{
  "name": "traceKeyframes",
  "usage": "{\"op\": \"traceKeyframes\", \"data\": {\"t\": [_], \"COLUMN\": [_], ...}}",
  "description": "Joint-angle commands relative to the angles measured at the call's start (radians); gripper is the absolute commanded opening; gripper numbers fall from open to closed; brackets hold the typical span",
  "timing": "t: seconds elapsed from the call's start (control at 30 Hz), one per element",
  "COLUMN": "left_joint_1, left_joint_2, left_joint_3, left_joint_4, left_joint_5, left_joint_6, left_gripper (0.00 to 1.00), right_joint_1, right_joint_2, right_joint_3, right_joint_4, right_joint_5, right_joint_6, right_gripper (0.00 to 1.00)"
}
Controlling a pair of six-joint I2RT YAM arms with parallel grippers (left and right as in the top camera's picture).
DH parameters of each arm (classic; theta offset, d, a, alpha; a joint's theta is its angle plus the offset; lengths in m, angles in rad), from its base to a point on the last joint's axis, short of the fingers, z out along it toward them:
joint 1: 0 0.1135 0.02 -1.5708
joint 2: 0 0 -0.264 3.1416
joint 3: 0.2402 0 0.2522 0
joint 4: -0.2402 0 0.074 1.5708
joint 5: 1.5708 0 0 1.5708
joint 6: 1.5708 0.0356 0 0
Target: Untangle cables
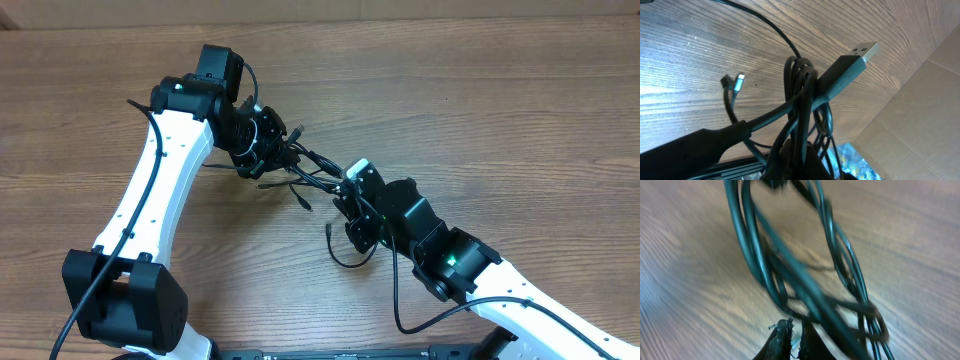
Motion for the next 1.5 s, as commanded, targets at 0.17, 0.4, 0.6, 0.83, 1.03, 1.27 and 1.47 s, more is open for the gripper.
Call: {"op": "traceKeyframes", "data": {"t": [0.17, 0.4, 0.6, 0.83, 1.03, 1.27, 1.47], "left_joint_1": [0.025, 0.031, 0.071, 0.129, 0.094, 0.038, 0.035], "left_joint_2": [0.001, 0.001, 0.001, 0.001, 0.001, 0.001, 0.001], "left_joint_3": [0.005, 0.005, 0.005, 0.005, 0.005, 0.005, 0.005], "left_joint_4": [-0.012, -0.010, 0.008, 0.034, 0.044, 0.041, 0.048], "left_joint_5": [0.048, 0.057, 0.032, 0.046, 0.120, 0.175, 0.222], "left_joint_6": [0.087, 0.194, 0.277, 0.327, 0.307, 0.394, 0.409], "left_gripper": [0.04, 0.04, 0.04, 0.04, 0.04, 0.04, 0.04], "right_joint_1": [-0.002, -0.002, -0.002, -0.002, -0.002, -0.015, -0.026], "right_joint_2": [0.002, 0.002, 0.001, 0.001, 0.002, 0.002, 0.002], "right_joint_3": [0.004, 0.004, 0.004, 0.004, 0.004, 0.004, 0.004], "right_joint_4": [-0.021, 0.016, 0.007, 0.032, 0.109, 0.110, 0.109], "right_joint_5": [0.067, 0.089, 0.105, 0.099, -0.024, 0.047, 0.048], "right_joint_6": [-0.058, -0.105, -0.154, -0.180, -0.179, -0.180, -0.180], "right_gripper": [0.08, 0.31, 0.41, 0.41, 0.38, 0.37, 0.34]}}
